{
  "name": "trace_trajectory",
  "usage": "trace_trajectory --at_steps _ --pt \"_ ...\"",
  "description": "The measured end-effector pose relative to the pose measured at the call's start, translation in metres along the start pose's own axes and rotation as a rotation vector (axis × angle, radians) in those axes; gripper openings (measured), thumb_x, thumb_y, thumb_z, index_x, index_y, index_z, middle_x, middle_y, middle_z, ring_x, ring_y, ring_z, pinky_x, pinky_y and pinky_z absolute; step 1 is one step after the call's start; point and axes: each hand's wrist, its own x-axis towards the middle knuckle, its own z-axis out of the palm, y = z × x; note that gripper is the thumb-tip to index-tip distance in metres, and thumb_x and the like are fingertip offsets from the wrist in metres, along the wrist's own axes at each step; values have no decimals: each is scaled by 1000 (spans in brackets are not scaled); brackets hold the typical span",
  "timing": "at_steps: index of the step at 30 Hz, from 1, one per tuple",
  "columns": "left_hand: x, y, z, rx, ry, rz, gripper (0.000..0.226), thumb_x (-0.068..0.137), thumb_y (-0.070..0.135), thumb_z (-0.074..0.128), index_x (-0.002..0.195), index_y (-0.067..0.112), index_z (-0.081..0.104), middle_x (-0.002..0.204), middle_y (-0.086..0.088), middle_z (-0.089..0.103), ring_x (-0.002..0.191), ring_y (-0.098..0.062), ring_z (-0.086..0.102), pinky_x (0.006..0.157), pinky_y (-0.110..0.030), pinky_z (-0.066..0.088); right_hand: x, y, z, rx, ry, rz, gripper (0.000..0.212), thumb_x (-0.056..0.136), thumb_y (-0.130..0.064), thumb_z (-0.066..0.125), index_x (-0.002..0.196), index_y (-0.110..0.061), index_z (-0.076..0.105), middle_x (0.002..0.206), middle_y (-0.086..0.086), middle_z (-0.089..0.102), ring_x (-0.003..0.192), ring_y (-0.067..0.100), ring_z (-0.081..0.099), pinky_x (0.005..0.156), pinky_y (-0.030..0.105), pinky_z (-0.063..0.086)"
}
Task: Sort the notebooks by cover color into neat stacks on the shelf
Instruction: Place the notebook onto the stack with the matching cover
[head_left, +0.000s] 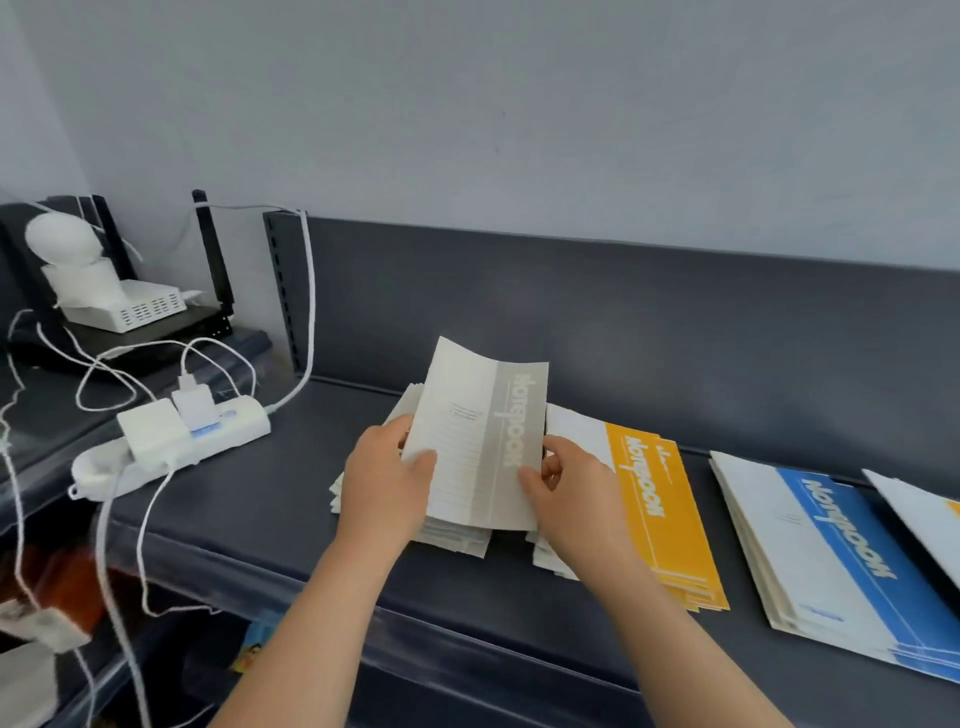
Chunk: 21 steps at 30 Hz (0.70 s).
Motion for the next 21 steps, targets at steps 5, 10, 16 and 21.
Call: trace_trajectory --at_steps 5,10,16,21 --pt "26 -35 -13 189 -39 6 13 87 21 57 93 31 63 86 4 56 91 -24 48 67 -30 39 15 -21 25 -232 -46 -43 10 90 -28 50 92 -19 54 76 -3 60 74 20 57 87 36 42" --pt "37 -51 -15 275 -90 5 23 88 23 57 71 33 46 79 1 51 86 -27 48 68 -28 35 23 -35 38 -528 -128 -65 19 91 -27 43 74 -19 42 69 -4 50 68 20 48 81 31 31" --pt "37 -56 -11 362 -74 43 22 94 23 54 113 15 61 117 -1 48 94 -16 33 82 -26 38 22 -35 42 -585 -126 -88 21 89 -26 42 69 -18 44 75 -3 46 72 22 45 81 31 33" --pt "28 -35 -5 239 -20 220 30 95 17 52 123 9 62 121 -3 59 108 -22 49 88 -30 41 10 -32 16 -359 -21 -86 25 95 -29 44 104 -19 64 103 -2 66 86 17 58 76 26 44"
